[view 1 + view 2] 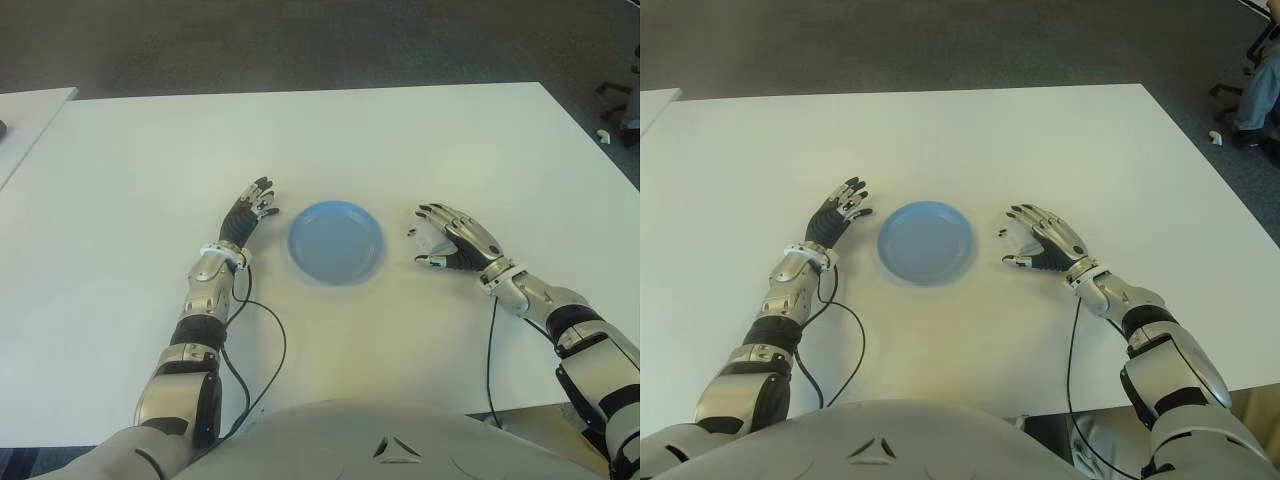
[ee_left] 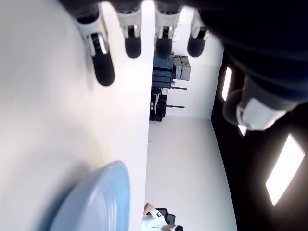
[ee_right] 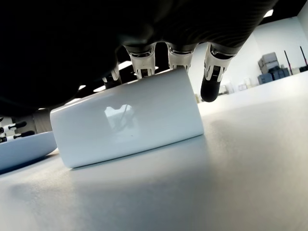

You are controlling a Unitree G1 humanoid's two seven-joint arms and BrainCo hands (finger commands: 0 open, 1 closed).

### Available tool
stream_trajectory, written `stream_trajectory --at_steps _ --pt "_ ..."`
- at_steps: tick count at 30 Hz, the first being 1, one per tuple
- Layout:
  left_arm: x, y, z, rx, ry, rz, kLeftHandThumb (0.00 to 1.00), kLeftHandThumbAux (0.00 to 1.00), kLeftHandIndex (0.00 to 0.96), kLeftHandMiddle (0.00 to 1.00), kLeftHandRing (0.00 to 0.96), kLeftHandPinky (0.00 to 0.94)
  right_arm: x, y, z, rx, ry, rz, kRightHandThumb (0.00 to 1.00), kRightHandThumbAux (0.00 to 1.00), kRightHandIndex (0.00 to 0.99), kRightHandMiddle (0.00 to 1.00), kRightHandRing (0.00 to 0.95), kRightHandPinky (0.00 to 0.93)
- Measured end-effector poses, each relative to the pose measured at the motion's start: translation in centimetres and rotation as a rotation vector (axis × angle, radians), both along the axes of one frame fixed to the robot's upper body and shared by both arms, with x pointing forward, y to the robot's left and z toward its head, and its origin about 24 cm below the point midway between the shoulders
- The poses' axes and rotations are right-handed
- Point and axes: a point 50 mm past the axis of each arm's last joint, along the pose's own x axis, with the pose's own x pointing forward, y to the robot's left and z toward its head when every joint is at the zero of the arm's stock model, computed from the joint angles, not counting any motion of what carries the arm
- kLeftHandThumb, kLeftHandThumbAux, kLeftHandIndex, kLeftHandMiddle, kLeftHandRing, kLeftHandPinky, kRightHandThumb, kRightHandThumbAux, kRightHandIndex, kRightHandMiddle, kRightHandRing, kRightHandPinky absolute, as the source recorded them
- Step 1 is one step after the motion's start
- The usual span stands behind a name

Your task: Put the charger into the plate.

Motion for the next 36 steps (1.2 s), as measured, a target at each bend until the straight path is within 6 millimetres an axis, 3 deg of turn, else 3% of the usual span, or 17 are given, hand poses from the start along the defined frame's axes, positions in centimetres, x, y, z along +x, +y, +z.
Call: stream_trajectory --at_steps 36 --pt "-0.1 0.5 0.0 0.009 0.002 0.001 0.000 0.523 0.040 0.062 0.034 0.001 2.0 0.2 -0.3 -0.116 0.019 -0.086 0.341 0.209 0.000 0.000 0.000 0.000"
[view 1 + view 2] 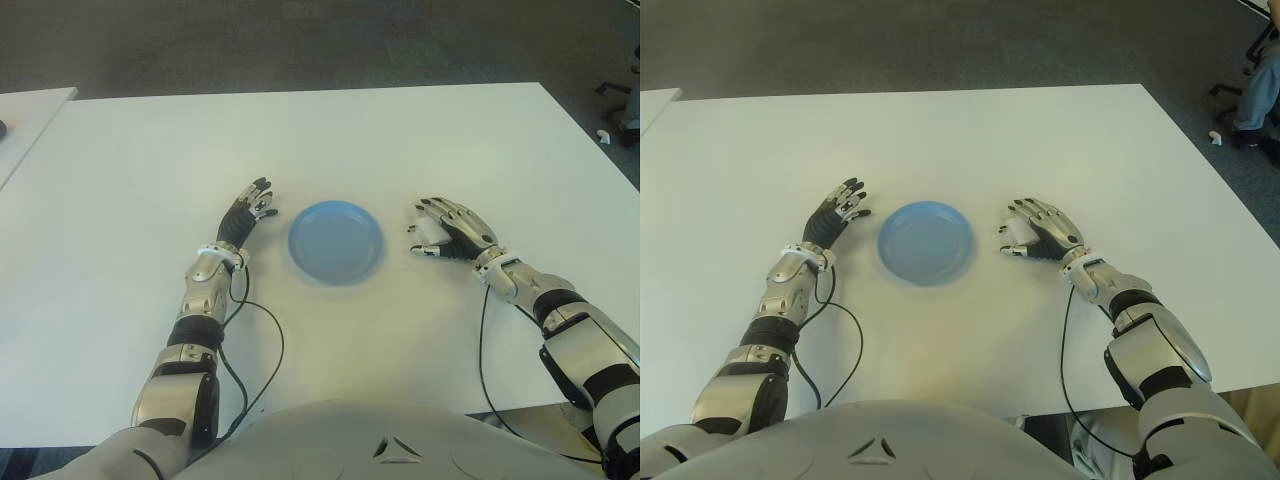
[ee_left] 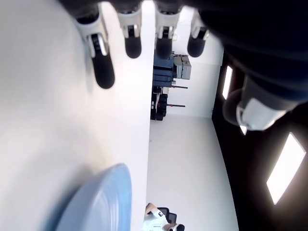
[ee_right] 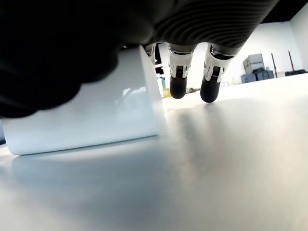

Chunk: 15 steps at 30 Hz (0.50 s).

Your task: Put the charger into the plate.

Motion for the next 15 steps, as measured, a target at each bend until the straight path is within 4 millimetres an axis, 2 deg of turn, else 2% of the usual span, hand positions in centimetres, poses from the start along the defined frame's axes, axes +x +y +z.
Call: stream_trajectory --at_steps 15 --pt "-0.04 0.15 0.01 -0.008 0.000 -0.011 0.000 0.534 0.041 0.075 0.041 0.000 0.17 -0.38 -0.02 -0.061 0.003 -0.005 0.351 0.217 0.000 0.000 0.000 0.000"
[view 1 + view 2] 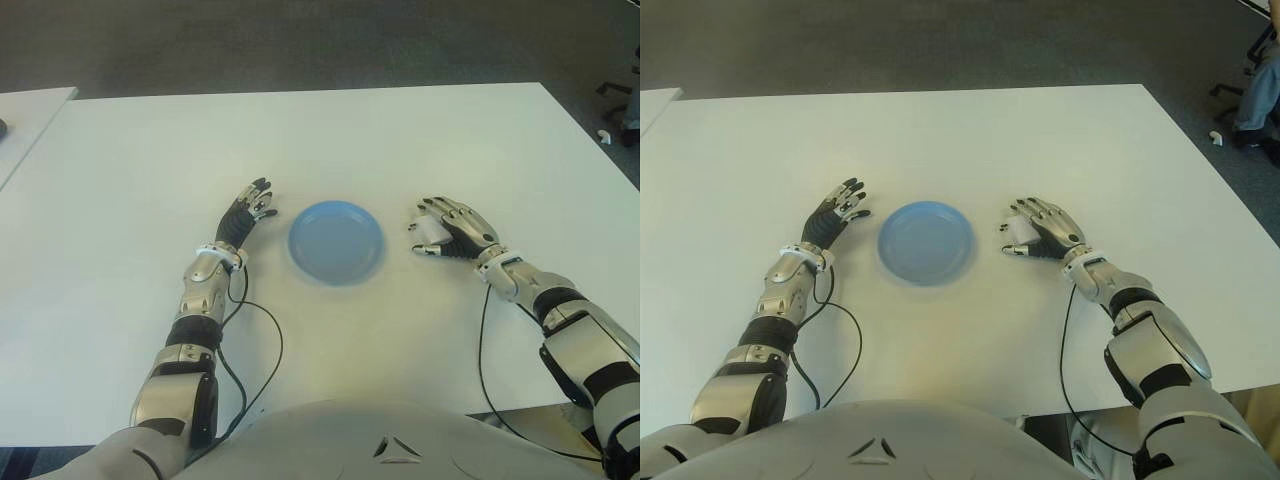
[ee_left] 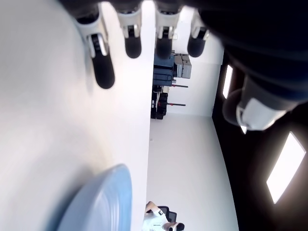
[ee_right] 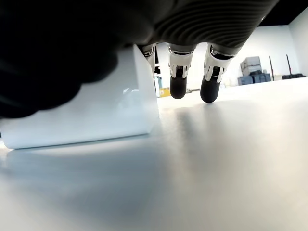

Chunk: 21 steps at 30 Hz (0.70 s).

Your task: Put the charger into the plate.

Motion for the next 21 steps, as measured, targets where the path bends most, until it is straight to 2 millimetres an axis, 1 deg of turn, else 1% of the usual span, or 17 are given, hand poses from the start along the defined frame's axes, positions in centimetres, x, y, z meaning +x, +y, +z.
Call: stream_trajectory --at_steps 6,13,21 --pt "-0.01 0.02 0.00 -0.003 0.001 -0.003 0.000 0.533 0.040 0.075 0.041 0.000 -0.27 -0.48 -0.10 -0.050 -0.007 0.015 0.350 0.220 0.000 0.000 0.000 0.000" --pt "-0.02 0.09 0.01 -0.001 0.001 -0.003 0.000 0.529 0.041 0.074 0.042 0.000 -0.39 -0.56 -0.12 -0.076 -0.038 0.031 0.337 0.228 0.000 0.000 0.000 0.000" --pt "-0.04 0.12 0.02 0.000 0.000 -0.003 0.000 0.528 0.041 0.076 0.046 0.005 -0.56 -0.56 -0.18 -0.089 -0.068 0.043 0.291 0.245 0.000 0.000 0.000 0.000"
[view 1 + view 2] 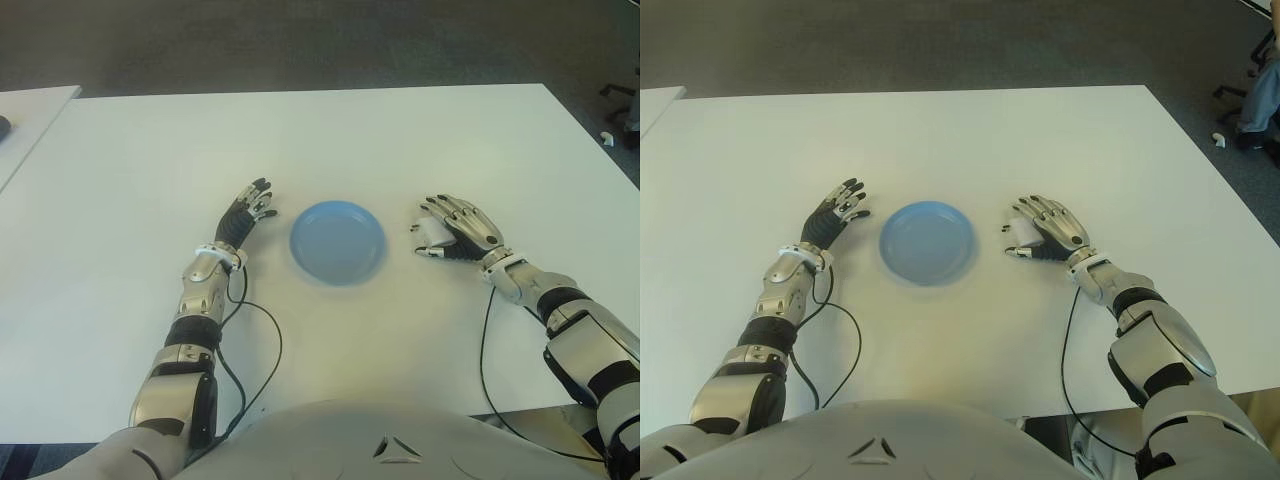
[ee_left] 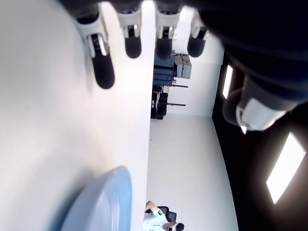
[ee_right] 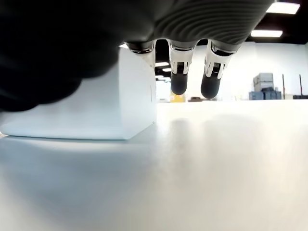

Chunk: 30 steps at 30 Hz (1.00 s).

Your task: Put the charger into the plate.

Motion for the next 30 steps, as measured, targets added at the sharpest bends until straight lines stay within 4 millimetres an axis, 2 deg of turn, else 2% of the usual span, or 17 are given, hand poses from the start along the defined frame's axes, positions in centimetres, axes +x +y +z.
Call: stream_trajectory --at_steps 30 --pt "-0.47 0.51 0.05 -0.024 0.007 -0.012 0.000 0.541 0.042 0.084 0.050 0.005 -0.28 -0.27 -0.45 0.010 0.040 -0.041 0.247 0.271 0.000 0.000 0.000 0.000"
